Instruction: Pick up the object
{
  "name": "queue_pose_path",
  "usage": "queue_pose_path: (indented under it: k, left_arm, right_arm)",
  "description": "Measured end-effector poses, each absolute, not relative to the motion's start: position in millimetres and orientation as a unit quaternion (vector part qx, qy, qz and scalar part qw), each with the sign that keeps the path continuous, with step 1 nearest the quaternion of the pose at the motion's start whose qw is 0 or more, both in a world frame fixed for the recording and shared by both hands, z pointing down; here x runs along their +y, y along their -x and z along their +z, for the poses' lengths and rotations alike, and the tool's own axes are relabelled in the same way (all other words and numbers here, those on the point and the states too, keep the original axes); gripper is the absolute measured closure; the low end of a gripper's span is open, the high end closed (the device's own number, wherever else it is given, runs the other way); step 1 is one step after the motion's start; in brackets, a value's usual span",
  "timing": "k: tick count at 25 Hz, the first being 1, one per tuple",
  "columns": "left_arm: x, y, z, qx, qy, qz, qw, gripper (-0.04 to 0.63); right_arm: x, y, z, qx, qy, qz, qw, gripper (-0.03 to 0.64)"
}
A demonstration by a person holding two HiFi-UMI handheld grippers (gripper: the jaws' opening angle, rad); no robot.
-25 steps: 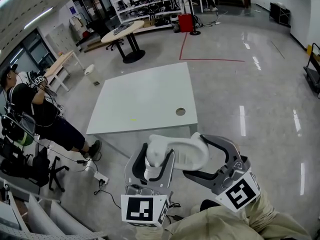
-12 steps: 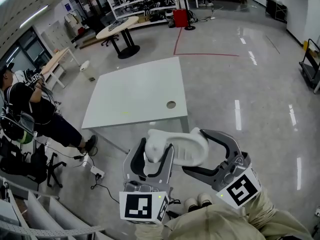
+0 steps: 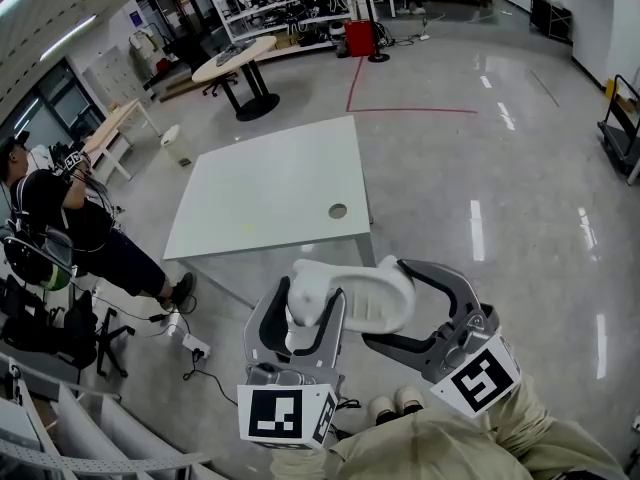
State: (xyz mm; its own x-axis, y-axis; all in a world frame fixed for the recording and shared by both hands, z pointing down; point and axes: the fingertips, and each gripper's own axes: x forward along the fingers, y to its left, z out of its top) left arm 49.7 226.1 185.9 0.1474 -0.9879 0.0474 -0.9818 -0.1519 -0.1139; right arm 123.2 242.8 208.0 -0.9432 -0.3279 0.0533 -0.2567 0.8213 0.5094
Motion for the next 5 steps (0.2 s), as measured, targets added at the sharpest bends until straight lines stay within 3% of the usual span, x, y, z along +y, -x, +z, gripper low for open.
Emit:
queue_pose_path:
  k: [5]
  left_arm:
    - [231.2,-53.8,184.0,0.649,0.758,-0.055,0.027,0.31]
  right_arm:
    - [248.1,-127.3,205.6,-0.951,-0.156,-0.257,0.07,0.187]
